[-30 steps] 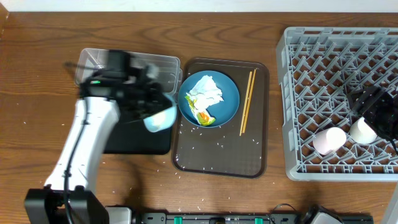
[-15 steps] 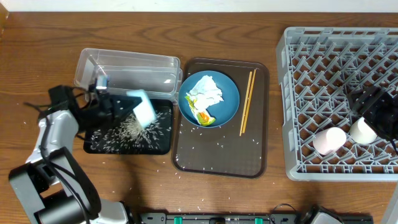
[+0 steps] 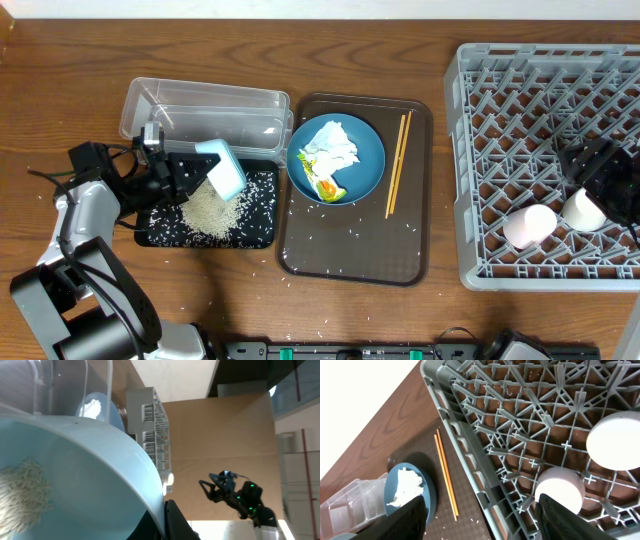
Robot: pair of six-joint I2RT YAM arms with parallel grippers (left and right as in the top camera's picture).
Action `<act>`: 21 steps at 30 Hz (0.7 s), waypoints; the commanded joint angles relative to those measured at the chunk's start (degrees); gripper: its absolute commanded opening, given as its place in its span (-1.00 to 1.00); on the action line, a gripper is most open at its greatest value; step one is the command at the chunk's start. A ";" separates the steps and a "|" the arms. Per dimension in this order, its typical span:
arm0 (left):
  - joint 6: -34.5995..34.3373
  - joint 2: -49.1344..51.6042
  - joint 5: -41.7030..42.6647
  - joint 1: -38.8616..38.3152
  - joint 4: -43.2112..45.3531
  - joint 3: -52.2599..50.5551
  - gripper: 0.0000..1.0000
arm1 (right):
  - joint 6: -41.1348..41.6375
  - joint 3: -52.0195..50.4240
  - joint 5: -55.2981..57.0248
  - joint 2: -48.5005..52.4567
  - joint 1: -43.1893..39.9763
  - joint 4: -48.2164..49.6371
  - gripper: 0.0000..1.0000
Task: Sort waste into correct bins and load items into the dishwasher rack
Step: 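Tip the rice bowl over the black tray to pour out rice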
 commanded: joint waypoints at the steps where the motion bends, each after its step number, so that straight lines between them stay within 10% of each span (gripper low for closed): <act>1: 1.64 -0.04 -6.08 0.26 0.24 -0.07 -0.88 | -1.03 0.61 -0.24 0.15 0.79 -0.04 0.37; 21: 4.33 -0.70 2.19 -0.83 -2.14 -1.92 -0.88 | -0.85 0.61 -0.26 0.15 0.79 -0.61 0.38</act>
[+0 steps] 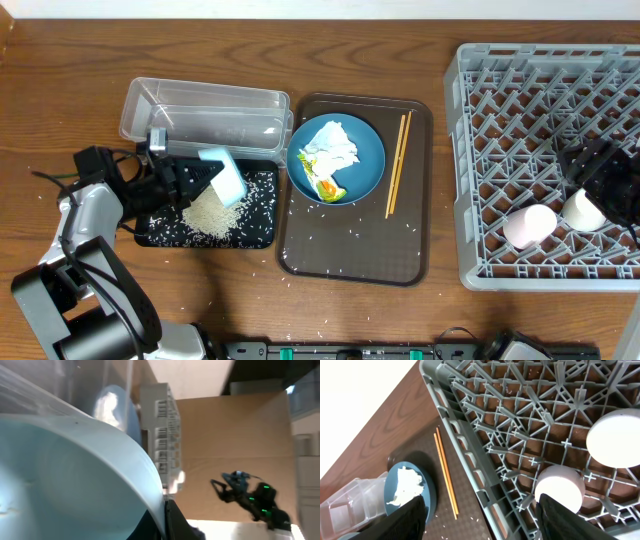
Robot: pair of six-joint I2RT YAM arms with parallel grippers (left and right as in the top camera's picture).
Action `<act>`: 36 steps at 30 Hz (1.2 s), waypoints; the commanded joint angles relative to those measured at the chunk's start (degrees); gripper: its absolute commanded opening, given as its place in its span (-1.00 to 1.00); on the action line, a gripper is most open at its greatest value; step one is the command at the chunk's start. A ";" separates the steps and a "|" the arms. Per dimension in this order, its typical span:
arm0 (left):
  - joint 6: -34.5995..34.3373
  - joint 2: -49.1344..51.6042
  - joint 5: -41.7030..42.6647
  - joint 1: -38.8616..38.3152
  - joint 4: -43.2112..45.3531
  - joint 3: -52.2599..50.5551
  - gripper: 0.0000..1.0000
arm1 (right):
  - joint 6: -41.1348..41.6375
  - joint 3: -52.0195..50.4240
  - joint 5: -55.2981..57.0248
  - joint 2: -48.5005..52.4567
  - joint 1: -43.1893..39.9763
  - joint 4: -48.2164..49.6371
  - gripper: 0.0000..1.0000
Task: Sort waste into correct bins and load items into the dishwasher rack
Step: 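Tip the rice bowl over the black tray to pour out rice, then set the emptied bowl back on the brown tray with the left gripper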
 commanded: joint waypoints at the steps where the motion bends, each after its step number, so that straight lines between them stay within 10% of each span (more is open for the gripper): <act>1: 4.63 -0.96 0.98 -0.63 -0.92 -0.33 -0.88 | -0.87 0.61 -0.26 0.15 0.79 -0.24 0.38; 19: 0.07 -4.81 -3.19 -5.62 -4.39 -0.15 -0.88 | -0.87 0.61 -0.26 0.15 0.79 -1.05 0.39; 36: -23.32 -29.90 -63.84 -47.47 -2.58 4.79 -0.88 | -0.90 0.61 -0.24 0.17 0.79 -1.03 0.40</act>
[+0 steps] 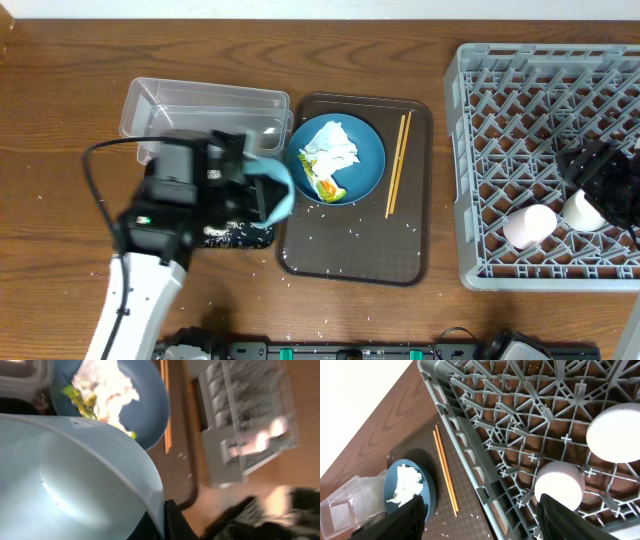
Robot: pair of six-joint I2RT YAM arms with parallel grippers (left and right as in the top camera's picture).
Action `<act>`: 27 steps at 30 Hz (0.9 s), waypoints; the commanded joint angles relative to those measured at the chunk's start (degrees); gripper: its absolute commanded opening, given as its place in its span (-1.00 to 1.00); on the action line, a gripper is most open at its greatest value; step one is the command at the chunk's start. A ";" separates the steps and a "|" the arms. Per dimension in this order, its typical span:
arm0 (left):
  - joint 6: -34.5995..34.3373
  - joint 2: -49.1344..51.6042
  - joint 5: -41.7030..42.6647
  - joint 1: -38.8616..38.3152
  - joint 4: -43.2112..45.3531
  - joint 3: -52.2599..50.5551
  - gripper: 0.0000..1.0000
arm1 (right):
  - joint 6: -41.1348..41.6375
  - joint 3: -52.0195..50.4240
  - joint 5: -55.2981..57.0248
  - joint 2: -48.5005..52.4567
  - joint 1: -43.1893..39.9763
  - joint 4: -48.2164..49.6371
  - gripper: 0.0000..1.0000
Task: Sort waste into correct bins and load items into the dishwasher rack
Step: 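Set the emptied bowl back on the brown tray with the left gripper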
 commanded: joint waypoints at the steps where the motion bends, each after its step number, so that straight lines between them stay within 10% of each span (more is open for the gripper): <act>1: -3.54 2.56 -15.61 -9.66 1.33 0.59 -0.88 | -0.87 0.61 -0.24 0.17 0.79 -0.15 0.39; 20: -11.23 28.41 -28.09 -36.24 10.69 0.59 -0.86 | -0.87 0.61 -0.22 0.17 0.79 -0.17 0.41; 27: -11.21 28.57 -28.02 -37.42 8.57 2.51 0.02 | -0.87 0.61 -0.22 0.17 0.79 -0.20 0.40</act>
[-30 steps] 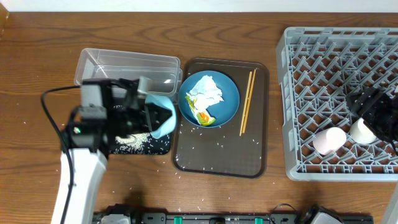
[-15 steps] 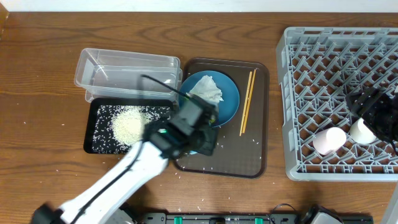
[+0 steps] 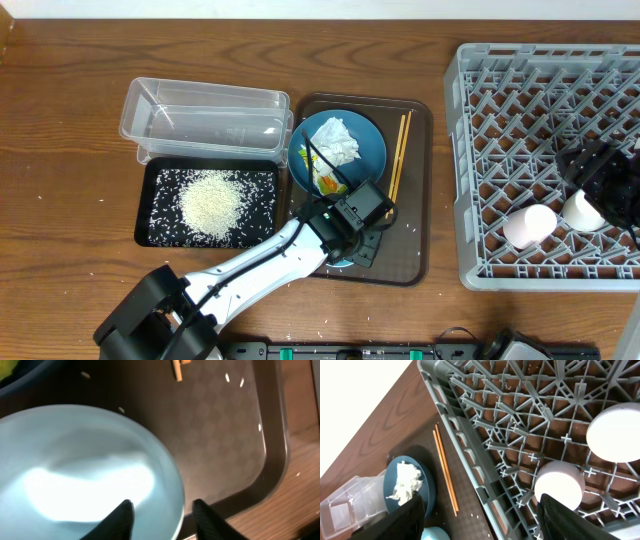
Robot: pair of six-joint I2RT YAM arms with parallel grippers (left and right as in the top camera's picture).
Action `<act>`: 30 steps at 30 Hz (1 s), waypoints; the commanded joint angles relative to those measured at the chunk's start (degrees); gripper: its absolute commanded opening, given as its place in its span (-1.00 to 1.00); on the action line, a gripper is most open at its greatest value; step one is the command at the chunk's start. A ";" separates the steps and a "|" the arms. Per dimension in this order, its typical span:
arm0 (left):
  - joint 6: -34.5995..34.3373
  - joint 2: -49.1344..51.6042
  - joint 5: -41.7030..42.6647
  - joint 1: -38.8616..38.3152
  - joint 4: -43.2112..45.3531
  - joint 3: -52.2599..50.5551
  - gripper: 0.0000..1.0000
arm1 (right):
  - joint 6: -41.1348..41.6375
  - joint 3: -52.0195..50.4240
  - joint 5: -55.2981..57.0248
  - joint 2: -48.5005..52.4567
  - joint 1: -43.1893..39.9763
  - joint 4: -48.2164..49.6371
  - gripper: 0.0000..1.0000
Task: Sort waste into correct bins and load items into the dishwasher rack
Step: 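Set the emptied bowl back on the brown tray with the left gripper, then grasp the white tissue on the blue plate with the left gripper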
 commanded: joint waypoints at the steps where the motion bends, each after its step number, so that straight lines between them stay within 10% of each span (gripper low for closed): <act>1: -0.50 -0.39 -1.38 0.07 -4.46 4.15 0.03 | -0.92 0.61 -0.22 0.17 0.79 -0.11 0.40; 8: 6.40 -0.57 -11.34 0.76 -12.15 16.57 0.27 | -0.90 0.61 -0.22 0.17 0.81 -0.09 0.41; 30: 24.65 23.12 -6.40 17.27 16.90 16.98 0.42 | -0.90 0.61 -0.22 0.17 0.81 -1.68 0.41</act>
